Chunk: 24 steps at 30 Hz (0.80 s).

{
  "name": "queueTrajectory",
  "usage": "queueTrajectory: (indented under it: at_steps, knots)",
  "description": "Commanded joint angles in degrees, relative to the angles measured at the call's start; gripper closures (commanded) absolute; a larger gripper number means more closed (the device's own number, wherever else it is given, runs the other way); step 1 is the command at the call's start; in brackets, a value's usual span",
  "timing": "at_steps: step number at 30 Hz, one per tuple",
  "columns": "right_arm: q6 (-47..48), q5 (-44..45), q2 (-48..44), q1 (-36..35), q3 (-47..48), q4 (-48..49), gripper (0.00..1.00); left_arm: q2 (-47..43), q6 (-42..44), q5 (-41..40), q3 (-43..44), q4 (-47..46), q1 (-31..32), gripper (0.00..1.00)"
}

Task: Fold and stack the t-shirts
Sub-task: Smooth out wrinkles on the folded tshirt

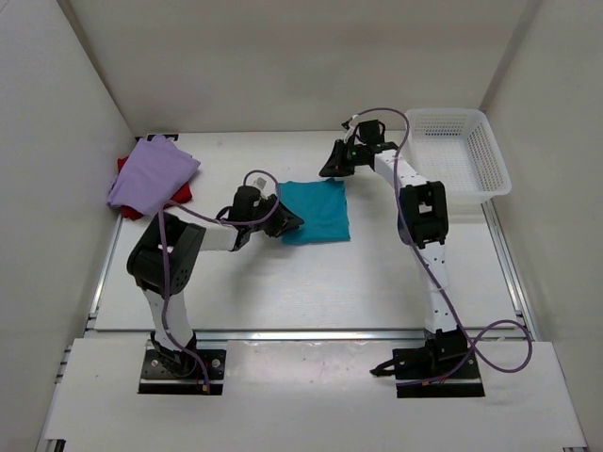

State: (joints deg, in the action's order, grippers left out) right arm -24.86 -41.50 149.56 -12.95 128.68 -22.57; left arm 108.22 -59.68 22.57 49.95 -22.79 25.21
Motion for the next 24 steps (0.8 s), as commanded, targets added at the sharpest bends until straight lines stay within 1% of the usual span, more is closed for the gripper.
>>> queueTrajectory:
  at_steps: [1, 2, 3, 4, 5, 6, 7, 8, 9, 10, 11, 12, 13, 14, 15, 16, 18, 19, 20, 22, 24]
  knots:
    - [5.00, 2.20, -8.99, -0.85, 0.45, -5.65, 0.91, -6.26, 1.41, -0.51, 2.26, 1.34, -2.79, 0.58]
    - [6.22, 3.95, -12.85, -1.54, -3.05, -5.21, 0.85, -6.88, 1.67, -0.07, 1.38, 1.08, -4.80, 0.56]
    - [6.40, 4.66, -14.36, -1.81, -4.74, -3.81, 0.81, -7.58, 2.72, -1.20, 0.94, 1.60, -6.82, 0.51]
    - [6.58, 5.37, -18.90, -1.90, -8.85, -1.97, 0.77, -7.59, 3.60, -1.99, 0.67, 4.21, -8.41, 0.45]
    - [6.32, 5.72, -23.04, -2.08, -12.98, -0.04, 0.75, -7.94, 4.48, -1.57, 0.06, 4.24, -9.47, 0.37]
    - [6.23, 6.07, -25.17, -2.17, -17.46, 0.85, 0.72, -8.29, 4.83, -0.60, -0.21, 3.28, -10.87, 0.32]
    - [5.45, 6.77, -29.45, -2.08, -19.85, 2.86, 0.68, -8.47, 6.40, -1.29, -0.38, 4.49, -12.10, 0.23]
    - [5.18, 7.21, -34.28, -2.43, -25.36, 4.10, 0.67, -8.47, 8.77, -3.04, -0.04, 5.64, -12.38, 0.16]
    - [3.61, 8.44, -39.20, -2.43, -31.94, 7.16, 0.60, -7.86, 9.57, -3.93, 1.01, 7.82, -12.81, 0.16]
    - [2.72, 8.97, -41.86, -2.43, -35.48, 11.36, 0.53, -7.59, 11.24, -4.54, 1.20, 8.11, -12.82, 0.14]
    - [1.84, 9.15, -46.68, -2.60, -42.65, 15.58, 0.50, -6.55, 12.47, -4.90, 1.46, 8.72, -12.73, 0.15]
    - [0.09, 9.85, -51.16, -2.52, -49.25, 17.54, 0.50, -5.49, 12.74, -4.90, 2.25, 8.90, -12.56, 0.16]
    - [-0.97, 9.42, -53.12, -2.87, -52.36, 21.21, 0.49, -4.96, 13.27, -4.38, 2.34, 8.12, -12.73, 0.17]
    - [-1.67, 9.15, -56.45, -3.04, -58.14, 24.29, 0.49, -3.47, 13.36, -3.24, 2.86, 7.41, -12.56, 0.18]
    - [-2.46, 8.98, -59.18, -2.44, -62.81, 25.46, 0.49, -1.46, 13.36, -2.45, 3.74, 7.67, -12.64, 0.19]
    - [-3.78, 8.71, -60.68, -2.43, -65.03, 27.56, 0.49, -0.65, 13.19, -1.92, 4.01, 6.97, -12.56, 0.19]
    - [-4.23, 7.93, -65.34, -2.34, -73.88, 31.08, 0.49, 2.50, 13.45, 0.10, 5.67, 5.47, -11.77, 0.20]
    - [-4.66, 8.36, -66.49, -1.91, -76.88, 31.88, 0.49, 3.82, 13.45, 0.37, 6.46, 5.47, -11.33, 0.19]
    - [-4.49, 8.01, -67.89, -1.56, -78.48, 32.32, 0.50, 4.62, 13.45, 1.85, 7.17, 4.43, -10.72, 0.20]
    - [-4.49, 8.28, -70.36, -0.85, -84.00, 32.50, 0.50, 6.29, 13.45, 1.95, 9.19, 4.15, -9.57, 0.21]
    - [-4.84, 8.10, -72.73, -0.15, -87.09, 33.55, 0.49, 9.18, 12.49, 3.27, 11.39, 3.01, -8.87, 0.24]
